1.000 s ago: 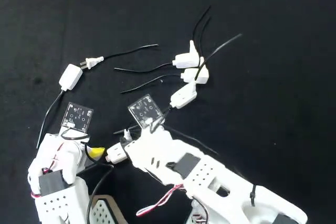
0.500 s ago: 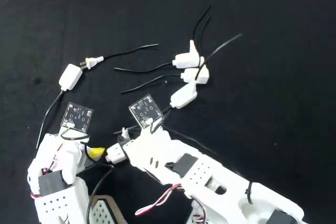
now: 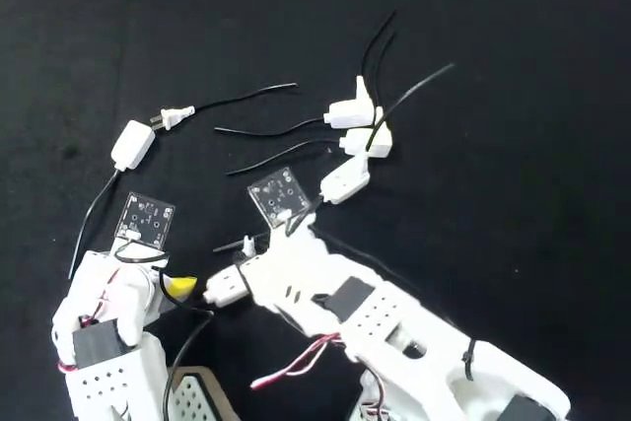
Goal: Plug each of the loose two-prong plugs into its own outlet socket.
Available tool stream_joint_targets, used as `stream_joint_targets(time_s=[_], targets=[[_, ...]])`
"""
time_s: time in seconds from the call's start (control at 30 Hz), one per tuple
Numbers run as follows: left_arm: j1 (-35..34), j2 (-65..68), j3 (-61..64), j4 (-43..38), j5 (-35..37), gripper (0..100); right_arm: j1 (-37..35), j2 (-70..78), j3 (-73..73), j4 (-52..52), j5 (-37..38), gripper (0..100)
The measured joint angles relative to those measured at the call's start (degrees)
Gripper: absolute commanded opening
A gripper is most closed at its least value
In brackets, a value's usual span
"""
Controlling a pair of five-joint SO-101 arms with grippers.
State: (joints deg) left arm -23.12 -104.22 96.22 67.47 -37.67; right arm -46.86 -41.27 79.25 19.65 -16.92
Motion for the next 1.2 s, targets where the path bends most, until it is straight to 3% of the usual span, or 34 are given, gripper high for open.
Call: stream_joint_targets(time_s=[0.73,1.2], targets=[[0.00,0.00,0.00,0.00,0.00,45,-7.03,0.09,2.29,-5.45,-0.09,1.3],[0.00,0.00,-0.09,0.00,1.05,45,-7.47,0.09,2.29,-5.45,0.09,1.5]])
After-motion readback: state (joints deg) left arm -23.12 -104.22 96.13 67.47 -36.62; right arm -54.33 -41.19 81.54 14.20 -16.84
